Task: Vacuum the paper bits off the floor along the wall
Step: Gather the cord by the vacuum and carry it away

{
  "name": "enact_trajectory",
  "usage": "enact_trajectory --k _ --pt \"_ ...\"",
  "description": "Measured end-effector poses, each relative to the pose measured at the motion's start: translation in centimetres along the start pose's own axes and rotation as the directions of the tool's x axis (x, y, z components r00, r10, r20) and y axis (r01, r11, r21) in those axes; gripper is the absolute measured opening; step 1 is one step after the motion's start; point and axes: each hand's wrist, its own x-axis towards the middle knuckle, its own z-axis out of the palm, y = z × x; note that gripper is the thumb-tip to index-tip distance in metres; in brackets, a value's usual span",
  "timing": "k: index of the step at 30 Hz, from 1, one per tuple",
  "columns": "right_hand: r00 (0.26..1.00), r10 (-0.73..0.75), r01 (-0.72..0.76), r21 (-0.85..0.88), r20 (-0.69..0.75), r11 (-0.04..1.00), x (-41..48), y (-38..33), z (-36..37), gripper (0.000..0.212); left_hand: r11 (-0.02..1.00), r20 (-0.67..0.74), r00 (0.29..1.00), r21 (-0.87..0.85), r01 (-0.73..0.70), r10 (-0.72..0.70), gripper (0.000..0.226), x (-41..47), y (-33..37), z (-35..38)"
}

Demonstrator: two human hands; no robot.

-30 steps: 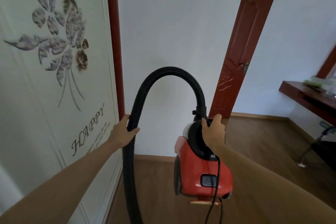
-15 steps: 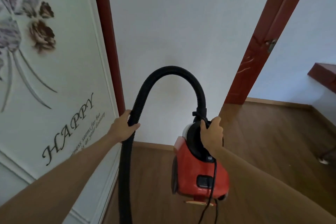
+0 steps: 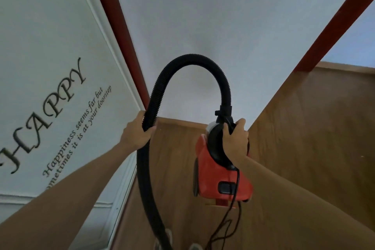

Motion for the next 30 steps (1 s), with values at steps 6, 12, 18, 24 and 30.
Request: enact_trajectory --k 6,12,18,24,30 --pt "0.998 0.058 -0.058 0.002 0.026 0.998 3.3 4.4 6.4 0.022 0.999 0.000 1.000 0.048 0.004 -0.004 0.047 5.0 -4.3 4.5" --pt "0.995 0.095 -0.095 -0.018 0.039 0.995 6.3 9.0 13.9 0.021 0.996 0.040 0.999 0.083 -0.020 0.017 0.049 10.9 -10.7 9.7" --pt "0.987 0.138 -0.134 -0.061 0.076 0.989 9.1 14.3 22.3 0.022 0.996 0.116 0.993 0.084 -0.014 0.004 0.045 16.0 -19.1 15.5" --pt "0.976 0.196 -0.189 -0.078 0.094 0.979 11.6 19.2 30.5 0.021 0.998 0.167 0.986 0.058 0.016 -0.026 0.052 20.2 -25.7 21.7" --pt "0.969 0.223 -0.211 -0.107 0.110 0.972 13.5 23.4 37.1 0.025 0.999 0.212 0.977 0.037 0.031 -0.038 0.053 23.5 -30.6 27.4"
